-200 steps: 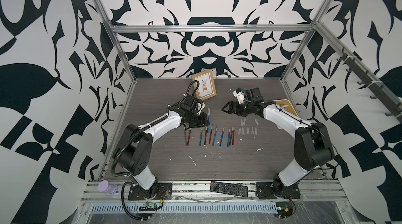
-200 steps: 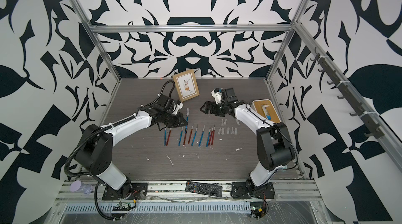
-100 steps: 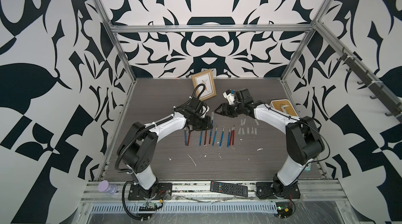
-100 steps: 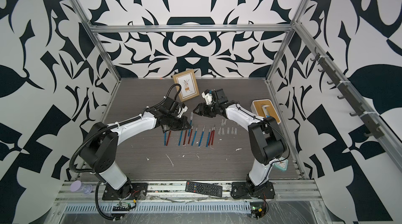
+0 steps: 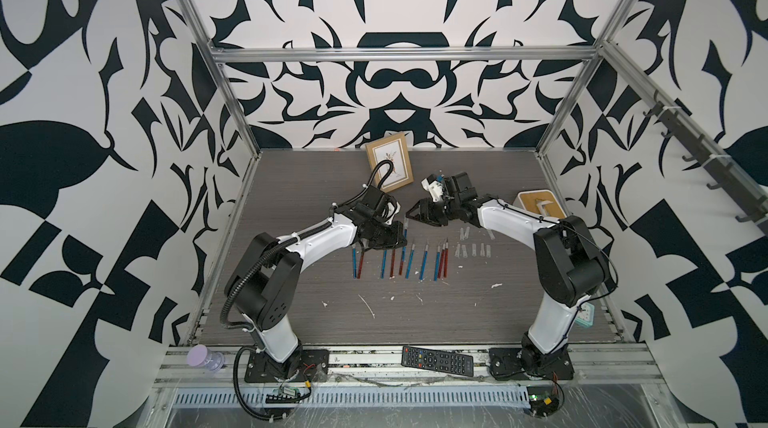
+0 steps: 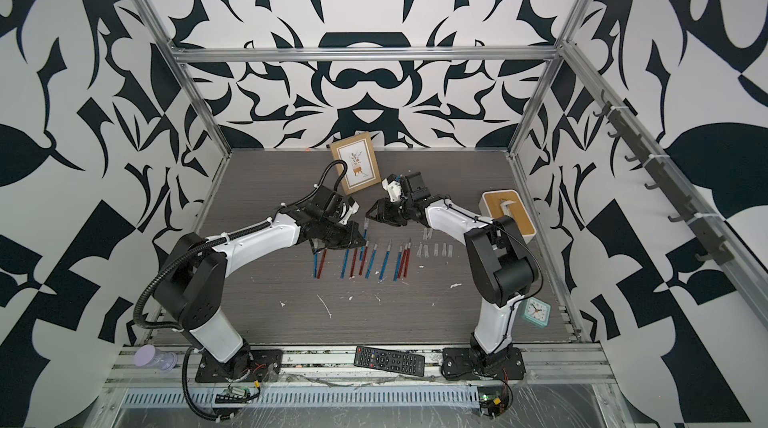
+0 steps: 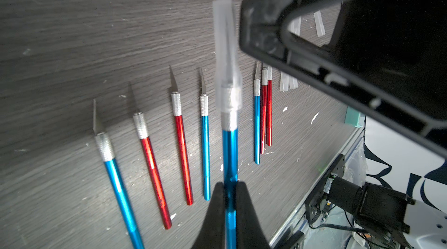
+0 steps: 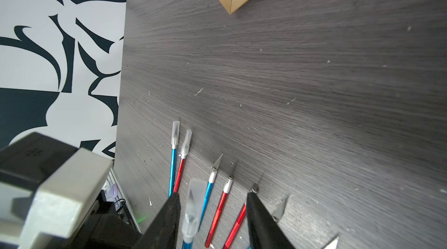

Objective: Remove protective caps from carving knives
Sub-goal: Remove the protective sleeve from the carving knife.

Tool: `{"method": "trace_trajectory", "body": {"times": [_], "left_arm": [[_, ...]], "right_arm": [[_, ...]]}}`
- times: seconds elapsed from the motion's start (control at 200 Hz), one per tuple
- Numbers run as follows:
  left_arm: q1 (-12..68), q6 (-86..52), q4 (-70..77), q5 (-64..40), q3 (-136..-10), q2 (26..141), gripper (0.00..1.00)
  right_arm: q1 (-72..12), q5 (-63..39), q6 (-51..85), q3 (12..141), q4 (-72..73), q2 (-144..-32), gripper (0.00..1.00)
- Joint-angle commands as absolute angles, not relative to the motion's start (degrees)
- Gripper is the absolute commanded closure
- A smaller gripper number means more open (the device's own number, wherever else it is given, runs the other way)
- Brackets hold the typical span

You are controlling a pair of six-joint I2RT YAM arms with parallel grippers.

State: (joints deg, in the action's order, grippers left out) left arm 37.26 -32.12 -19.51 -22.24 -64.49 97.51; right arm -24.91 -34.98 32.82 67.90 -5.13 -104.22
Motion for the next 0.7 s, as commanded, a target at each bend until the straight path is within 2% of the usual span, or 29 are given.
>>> {"method": "trace_trajectory", "body": {"times": [0.0,0.18,0.49,0.695], "left_arm": [[37.44,-32.17,-20.0,-21.88,-66.09,98.23,1.0],[37.44,-31.99,-20.01,-21.8,-66.17,98.42,1.0],[37.44,-31.82,-20.15,-21.14,-65.92,98.0,1.0],[37.49,-31.73,-20.41,-20.94,-66.01,98.06,1.0]], "right_arm": [[-25.65,-36.04,34.09,69.04,-2.62,-103.61,0.55],[-26.31,-36.29,35.66,68.74,-1.13,-104.4,0.62],[-27.15,-36.72,37.61,68.82,0.0,-106.07,0.64],[-27.42,-36.82,38.34,68.73,0.52,-106.52,0.7]]}}
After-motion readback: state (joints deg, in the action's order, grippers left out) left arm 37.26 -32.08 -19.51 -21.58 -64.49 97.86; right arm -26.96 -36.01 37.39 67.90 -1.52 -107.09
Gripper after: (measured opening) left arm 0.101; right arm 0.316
